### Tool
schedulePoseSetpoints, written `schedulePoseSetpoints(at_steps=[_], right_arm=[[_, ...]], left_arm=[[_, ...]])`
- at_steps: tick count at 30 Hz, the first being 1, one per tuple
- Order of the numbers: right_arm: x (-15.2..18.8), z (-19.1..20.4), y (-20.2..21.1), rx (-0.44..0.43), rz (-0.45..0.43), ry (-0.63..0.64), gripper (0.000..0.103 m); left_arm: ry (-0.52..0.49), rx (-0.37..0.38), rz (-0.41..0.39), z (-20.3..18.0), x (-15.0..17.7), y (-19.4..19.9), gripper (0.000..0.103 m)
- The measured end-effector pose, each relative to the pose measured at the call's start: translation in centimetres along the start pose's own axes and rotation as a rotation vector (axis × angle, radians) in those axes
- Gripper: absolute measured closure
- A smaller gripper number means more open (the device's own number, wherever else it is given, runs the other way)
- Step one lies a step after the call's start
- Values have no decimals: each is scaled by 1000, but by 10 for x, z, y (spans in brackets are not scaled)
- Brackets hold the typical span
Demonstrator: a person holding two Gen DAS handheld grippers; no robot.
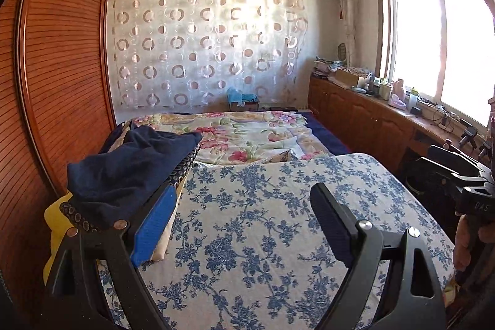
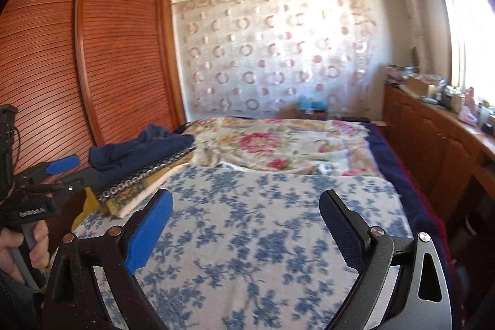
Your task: Fold small clothes
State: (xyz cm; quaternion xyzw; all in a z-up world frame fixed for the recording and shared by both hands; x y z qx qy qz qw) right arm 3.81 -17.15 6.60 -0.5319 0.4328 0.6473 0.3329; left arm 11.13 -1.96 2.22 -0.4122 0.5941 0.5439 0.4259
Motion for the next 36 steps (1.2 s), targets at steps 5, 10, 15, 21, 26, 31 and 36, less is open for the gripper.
schedulePoseSetpoints(at_steps=[5,10,15,21,26,31,36], right_arm=[[-11,4,22,46,-37,-26,7],[-16,18,40,72,-64,-26,7],[-7,21,43,95,-83,-11,7],[-2,25,46,98,-88,-10,7],[-3,21,40,95,-87,-9,7],[-4,10,38,92,-85,-9,7],[-5,5,38,89,-87,-6,7]], left_arm=[[-16,-2,-27,-10,-16,12,14],[-27,-8,-61,-16,-28,25,14],[-30,-17,-70,-14,-32,30,14],[-28,-18,-63,-14,-31,30,14],[-25,-20,-60,-14,-31,30,14],[-25,-18,-58,-14,-31,30,14],[-24,-18,-58,-14,-32,30,14]])
Point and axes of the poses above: each gripper's, at about its wrist camera, not at the fingertips, and y roughly against the way its jaws point, z to its left, x to its underside, the point moved 6 cm from there along -y, roughly the way its jaws point, and after that the axes turned 8 degrees about -z, right-handed, at the moved point
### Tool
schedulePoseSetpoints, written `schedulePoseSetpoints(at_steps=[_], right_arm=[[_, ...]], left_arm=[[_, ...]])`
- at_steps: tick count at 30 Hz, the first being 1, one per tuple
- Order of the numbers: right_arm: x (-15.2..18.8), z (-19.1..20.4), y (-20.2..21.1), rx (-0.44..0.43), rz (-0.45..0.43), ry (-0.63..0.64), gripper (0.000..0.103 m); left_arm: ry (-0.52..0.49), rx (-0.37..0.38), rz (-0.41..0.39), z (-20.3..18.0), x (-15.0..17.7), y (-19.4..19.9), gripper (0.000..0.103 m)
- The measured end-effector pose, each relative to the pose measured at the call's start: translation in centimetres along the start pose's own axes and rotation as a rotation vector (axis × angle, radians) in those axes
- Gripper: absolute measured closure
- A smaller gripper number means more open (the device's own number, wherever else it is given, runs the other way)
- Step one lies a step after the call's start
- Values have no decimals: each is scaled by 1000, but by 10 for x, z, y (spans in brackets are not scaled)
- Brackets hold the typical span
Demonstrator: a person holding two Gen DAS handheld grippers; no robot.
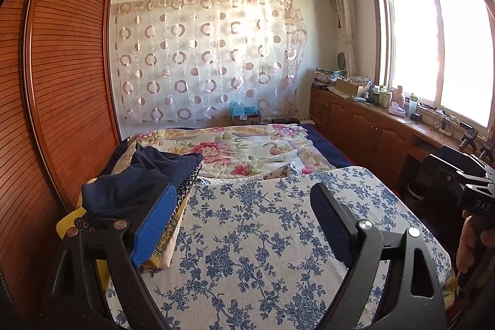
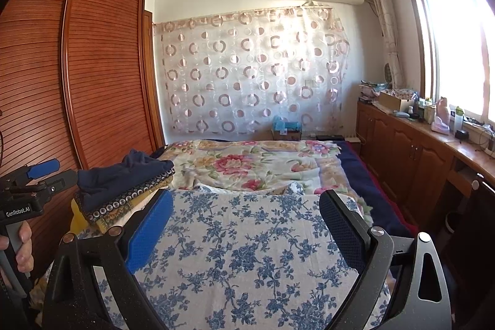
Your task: Fold small clothes
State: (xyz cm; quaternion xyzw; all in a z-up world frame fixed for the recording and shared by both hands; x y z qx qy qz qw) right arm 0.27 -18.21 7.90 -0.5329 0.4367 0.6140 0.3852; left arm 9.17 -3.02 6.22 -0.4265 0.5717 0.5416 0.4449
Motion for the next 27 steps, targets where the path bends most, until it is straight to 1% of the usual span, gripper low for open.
schedulePoseSetpoints(at_steps=[27], right_arm=[[2,-19,0,-8,-3,13,7]], left_arm=[[0,4,2,-1,-1,1,14]])
Point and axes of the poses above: each gripper's, at about its wrist camera, not at the fingertips, and y roughly against the way its jaws point, z to its left, x to its underside, the point moved 6 cm from there along -y, roughly the way its jaws point, and after that the axes turned 8 degrees about -z, right-handed, at the moved point
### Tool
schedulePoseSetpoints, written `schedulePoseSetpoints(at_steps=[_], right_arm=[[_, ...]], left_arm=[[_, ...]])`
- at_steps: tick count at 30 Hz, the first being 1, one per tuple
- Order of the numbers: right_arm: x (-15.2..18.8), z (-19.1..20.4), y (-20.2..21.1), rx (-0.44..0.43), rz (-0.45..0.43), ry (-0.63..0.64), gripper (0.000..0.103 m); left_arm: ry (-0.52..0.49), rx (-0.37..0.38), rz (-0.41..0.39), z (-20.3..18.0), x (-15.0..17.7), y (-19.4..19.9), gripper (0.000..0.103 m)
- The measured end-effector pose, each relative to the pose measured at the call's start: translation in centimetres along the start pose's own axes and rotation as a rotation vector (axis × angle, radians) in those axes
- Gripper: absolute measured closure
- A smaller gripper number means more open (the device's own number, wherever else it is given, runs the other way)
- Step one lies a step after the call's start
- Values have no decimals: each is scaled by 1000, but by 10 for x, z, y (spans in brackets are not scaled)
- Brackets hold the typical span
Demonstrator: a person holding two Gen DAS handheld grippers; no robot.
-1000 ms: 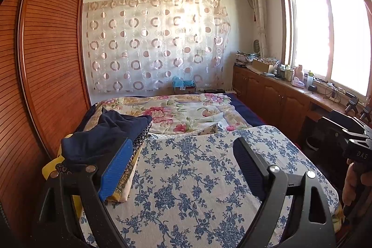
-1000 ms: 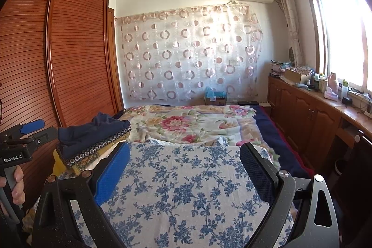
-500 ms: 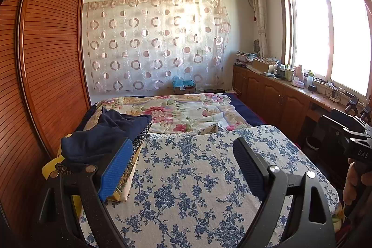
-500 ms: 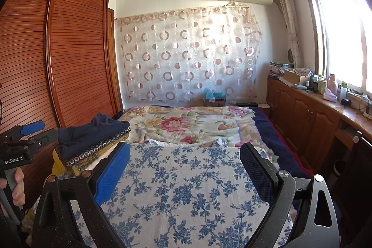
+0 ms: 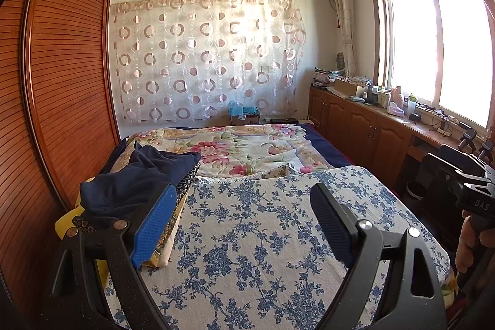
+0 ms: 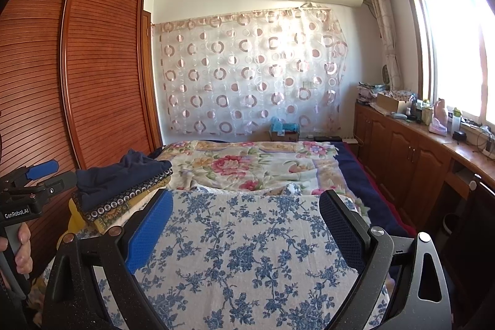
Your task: Fold small clothes
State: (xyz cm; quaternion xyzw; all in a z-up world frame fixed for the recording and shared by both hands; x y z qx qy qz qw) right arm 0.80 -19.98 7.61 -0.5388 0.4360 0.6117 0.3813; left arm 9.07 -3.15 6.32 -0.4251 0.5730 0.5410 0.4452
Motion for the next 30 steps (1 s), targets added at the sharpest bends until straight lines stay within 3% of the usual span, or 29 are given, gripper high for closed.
schedulePoseSetpoints(at_steps=[30], right_arm=[[1,-3,1,-4,-6,0,7]], left_arm=[[4,-2,-4,2,-2,0,14]])
Point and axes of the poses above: each gripper's, at about its wrist camera, not at the fingertips, and y roughly against the way its jaws point, z to its left, x to its underside, the point moved 6 cm from there along -y, roughly the way its jaws point, and after that the axes turned 8 degrees about -z, right-handed, at the moved point
